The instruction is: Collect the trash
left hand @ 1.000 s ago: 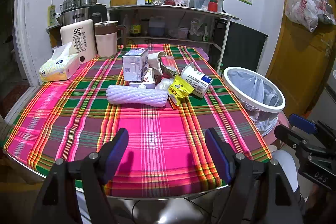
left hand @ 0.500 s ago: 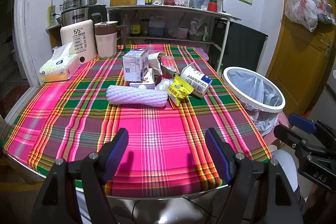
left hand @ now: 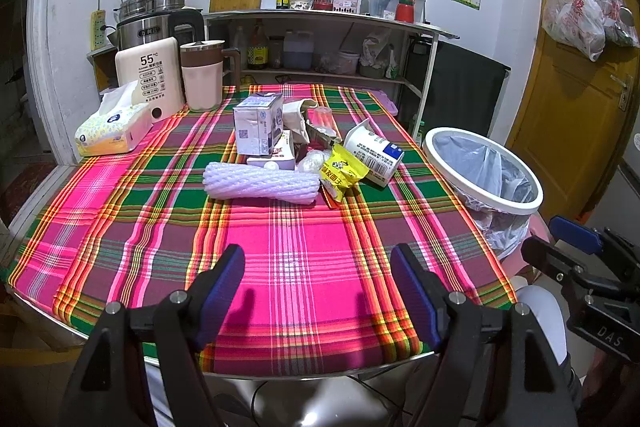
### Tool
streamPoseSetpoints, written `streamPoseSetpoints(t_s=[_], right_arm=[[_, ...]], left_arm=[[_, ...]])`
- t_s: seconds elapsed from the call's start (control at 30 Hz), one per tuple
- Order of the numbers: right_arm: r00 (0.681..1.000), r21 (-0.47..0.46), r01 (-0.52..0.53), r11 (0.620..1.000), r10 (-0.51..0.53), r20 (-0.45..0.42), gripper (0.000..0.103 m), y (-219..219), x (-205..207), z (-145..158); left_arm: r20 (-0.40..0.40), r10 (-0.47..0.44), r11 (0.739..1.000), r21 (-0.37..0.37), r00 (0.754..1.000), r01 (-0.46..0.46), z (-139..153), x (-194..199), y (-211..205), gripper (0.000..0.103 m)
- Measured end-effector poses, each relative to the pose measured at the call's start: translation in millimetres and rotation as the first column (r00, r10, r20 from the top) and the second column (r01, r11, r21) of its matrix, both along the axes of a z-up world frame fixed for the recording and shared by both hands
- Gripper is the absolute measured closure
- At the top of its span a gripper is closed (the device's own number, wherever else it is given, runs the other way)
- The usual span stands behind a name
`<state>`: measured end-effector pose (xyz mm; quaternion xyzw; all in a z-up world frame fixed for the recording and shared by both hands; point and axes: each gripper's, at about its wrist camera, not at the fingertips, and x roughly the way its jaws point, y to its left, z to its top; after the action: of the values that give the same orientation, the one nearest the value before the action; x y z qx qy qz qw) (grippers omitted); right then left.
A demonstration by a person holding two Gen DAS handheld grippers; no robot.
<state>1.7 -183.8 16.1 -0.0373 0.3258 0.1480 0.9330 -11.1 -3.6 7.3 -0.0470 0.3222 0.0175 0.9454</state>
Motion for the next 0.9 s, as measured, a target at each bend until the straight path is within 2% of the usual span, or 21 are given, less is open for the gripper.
streamPoseSetpoints(t_s=[0.9], right_arm=[[1.0, -0.002, -0.002, 1.0, 0.002, 0.003, 0.042, 0.9, -2.9, 2.5]], left_arm=[[-0.001, -0.002, 1.0, -0.002, 1.0, 0.002, 0.1, -0.8, 0.3, 0.026]])
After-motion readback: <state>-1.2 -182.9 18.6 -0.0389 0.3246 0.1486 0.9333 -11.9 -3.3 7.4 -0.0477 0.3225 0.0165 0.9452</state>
